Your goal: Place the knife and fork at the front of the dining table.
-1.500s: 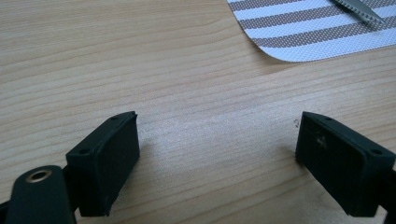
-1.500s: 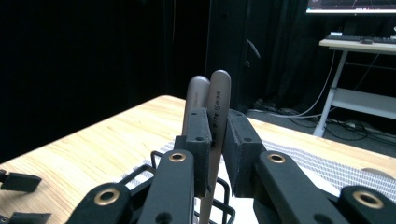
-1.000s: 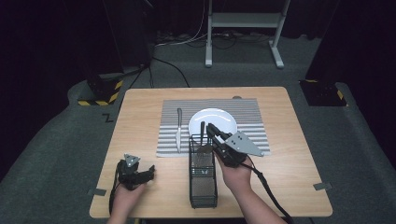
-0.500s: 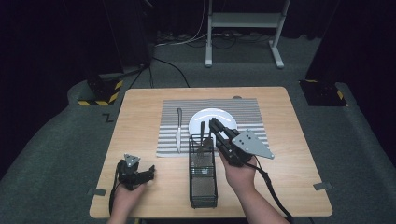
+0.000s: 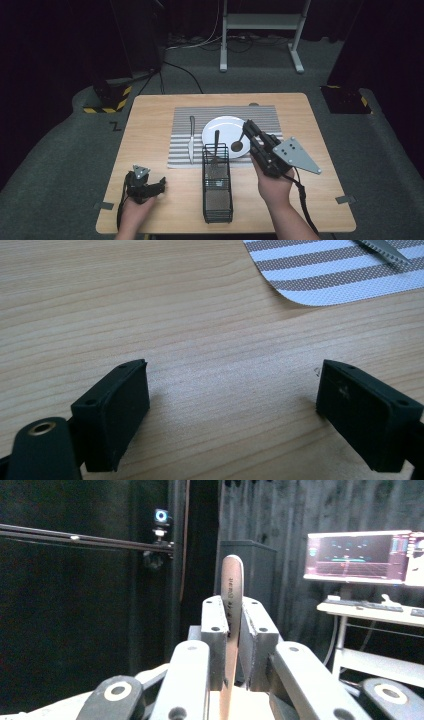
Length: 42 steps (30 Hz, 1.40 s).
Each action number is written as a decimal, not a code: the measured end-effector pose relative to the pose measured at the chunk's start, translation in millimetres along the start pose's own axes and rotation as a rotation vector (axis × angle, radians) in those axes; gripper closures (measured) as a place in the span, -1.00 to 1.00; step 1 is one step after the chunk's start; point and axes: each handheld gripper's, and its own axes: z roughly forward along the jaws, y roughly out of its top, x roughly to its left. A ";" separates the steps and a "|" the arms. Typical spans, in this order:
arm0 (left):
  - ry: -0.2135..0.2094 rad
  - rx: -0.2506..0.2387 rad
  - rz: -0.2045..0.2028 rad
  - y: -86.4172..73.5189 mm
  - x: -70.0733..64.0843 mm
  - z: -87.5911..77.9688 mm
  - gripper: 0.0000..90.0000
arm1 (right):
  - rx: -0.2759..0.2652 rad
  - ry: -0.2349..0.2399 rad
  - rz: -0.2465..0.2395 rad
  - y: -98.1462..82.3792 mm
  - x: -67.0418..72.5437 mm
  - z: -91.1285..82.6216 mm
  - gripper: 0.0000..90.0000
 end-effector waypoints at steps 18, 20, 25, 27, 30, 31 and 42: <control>-0.001 0.000 -0.002 0.0 -0.1 0.1 -0.70 | 0.118 -0.155 -0.011 -51.1 -63.7 -19.5 0.83; -0.001 0.000 -0.002 0.0 -0.1 0.1 -0.70 | 0.131 -0.167 -0.010 -56.4 -67.8 -19.2 0.83; 0.000 0.000 0.000 0.0 0.0 0.0 -0.70 | 0.160 -0.187 -0.002 -68.0 -76.1 -17.7 0.83; 0.001 0.000 0.001 0.0 0.1 0.0 -0.70 | 0.171 -0.191 -0.003 -72.2 -78.3 -16.8 0.83; 0.000 0.000 0.000 0.0 0.0 0.0 -0.70 | 0.194 -0.193 -0.014 -77.8 -81.0 -12.6 0.83; -0.001 0.000 -0.002 0.0 -0.1 0.0 -0.70 | 0.202 -0.193 -0.016 -79.6 -82.0 -11.2 0.83; 0.000 0.000 -0.001 0.0 0.0 0.0 -0.70 | 0.262 -0.212 0.008 -99.6 -89.8 -1.2 0.83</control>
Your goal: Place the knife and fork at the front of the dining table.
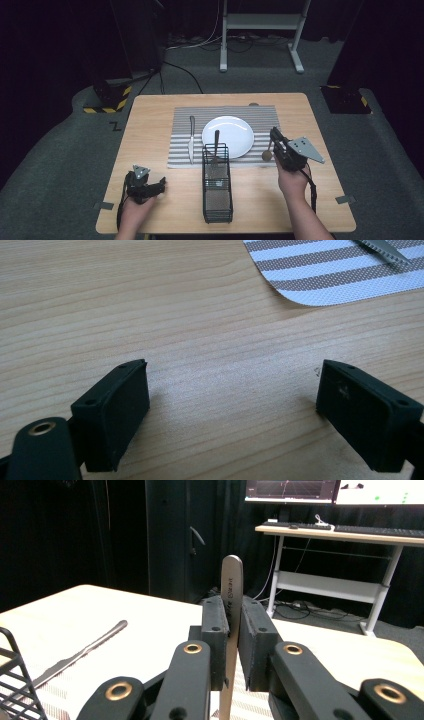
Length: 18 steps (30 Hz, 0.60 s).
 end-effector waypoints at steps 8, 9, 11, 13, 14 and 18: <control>0.001 0.001 0.002 0.0 0.1 -0.1 -0.70 | 0.026 0.013 0.016 -4.7 0.9 7.8 0.83; 0.000 0.000 0.001 0.0 0.1 0.0 -0.70 | 0.030 0.016 0.015 -5.4 1.7 8.9 0.83; 0.001 0.000 0.001 0.0 0.1 0.0 -0.70 | 0.037 0.017 0.011 -6.7 3.6 11.0 0.83; 0.000 0.000 0.000 0.0 0.0 0.0 -0.70 | 0.046 0.018 0.010 -8.4 4.5 13.4 0.83; 0.001 0.000 0.002 0.0 0.1 0.0 -0.70 | 0.052 0.015 0.010 -9.5 4.6 14.9 0.83; 0.000 0.000 0.001 0.0 0.1 0.0 -0.70 | 0.059 0.011 0.028 -11.3 2.4 21.0 0.83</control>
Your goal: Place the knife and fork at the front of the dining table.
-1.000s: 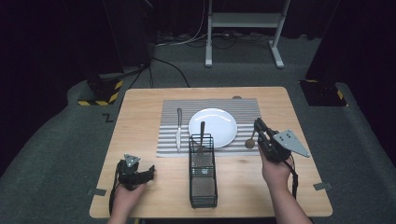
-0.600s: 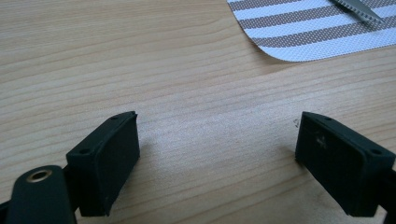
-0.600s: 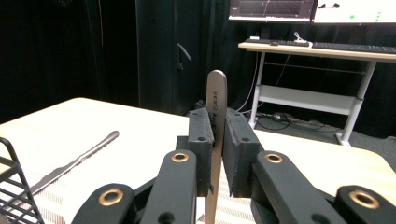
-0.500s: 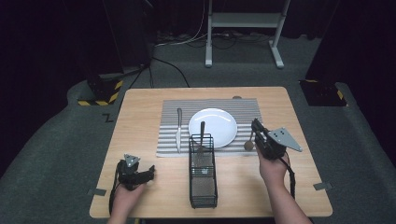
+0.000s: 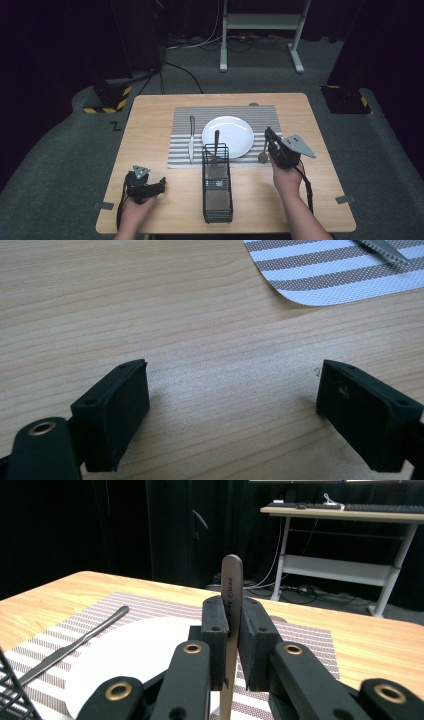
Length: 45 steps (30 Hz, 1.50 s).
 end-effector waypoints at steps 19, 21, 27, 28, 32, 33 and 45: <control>-0.002 -0.001 -0.003 -0.1 -0.2 0.1 -0.70 | 0.081 -0.004 0.093 0.1 -15.5 55.7 0.84; 0.000 -0.001 -0.002 -0.2 -0.2 -0.1 -0.70 | 0.095 -0.008 0.101 -0.9 -17.1 62.1 0.84; -0.003 -0.001 0.004 -1.2 -0.5 -1.3 -0.69 | 0.124 -0.013 0.127 -5.1 -23.5 78.0 0.91; -0.003 -0.001 0.004 -1.2 -0.5 -1.3 -0.69 | 0.129 -0.016 0.128 -6.2 -24.9 80.5 0.91; -0.003 -0.001 0.001 -1.8 -0.8 -1.8 -0.69 | 0.148 -0.012 0.158 -12.5 -31.8 89.7 0.91; -0.003 0.000 0.003 -2.0 -0.7 -2.2 -0.69 | 0.152 -0.010 0.168 -13.9 -34.0 91.5 0.91; -0.003 -0.003 -0.003 -2.6 -0.8 -2.7 -0.69 | 0.222 -0.010 0.190 -26.7 -48.5 113.3 0.86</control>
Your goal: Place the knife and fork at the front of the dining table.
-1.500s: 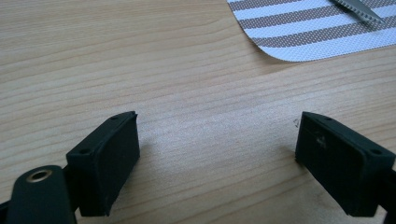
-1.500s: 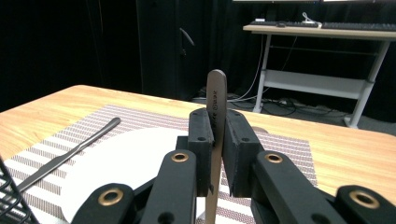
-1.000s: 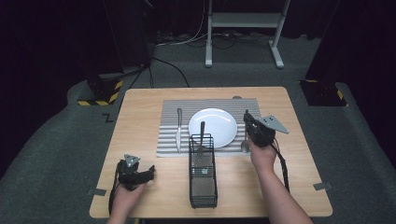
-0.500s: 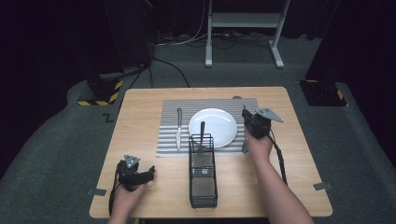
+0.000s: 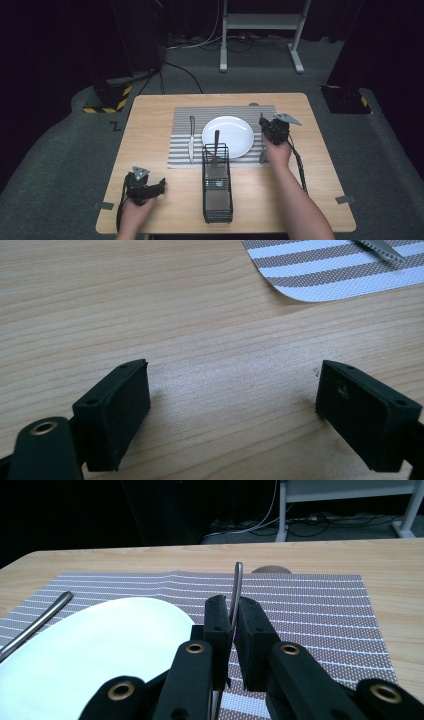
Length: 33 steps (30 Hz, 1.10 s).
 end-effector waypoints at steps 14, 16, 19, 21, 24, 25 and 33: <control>-0.001 0.001 0.000 -0.2 0.0 -0.3 -0.68 | 0.091 -0.022 0.017 -4.0 -7.5 18.7 0.81; -0.001 0.001 0.000 -0.2 0.0 -0.4 -0.68 | 0.100 -0.024 0.028 -5.1 -9.6 20.0 0.81; -0.002 0.001 0.000 -0.2 0.1 -0.4 -0.68 | 0.117 -0.031 0.031 -7.2 -11.3 22.1 0.79; -0.001 0.001 0.000 -0.2 0.0 -0.4 -0.68 | 0.126 -0.039 0.022 -8.6 -12.2 23.3 0.78; -0.001 0.001 0.000 -0.2 0.0 -0.4 -0.69 | 0.137 -0.042 0.026 -10.0 -13.6 25.6 0.77; -0.001 0.001 0.000 -0.2 0.0 -0.3 -0.69 | 0.145 -0.043 0.029 -10.1 -14.1 26.4 0.77; -0.002 -0.001 -0.002 -0.3 0.3 -0.3 -0.69 | 0.172 -0.038 0.018 -8.1 -12.8 29.9 0.77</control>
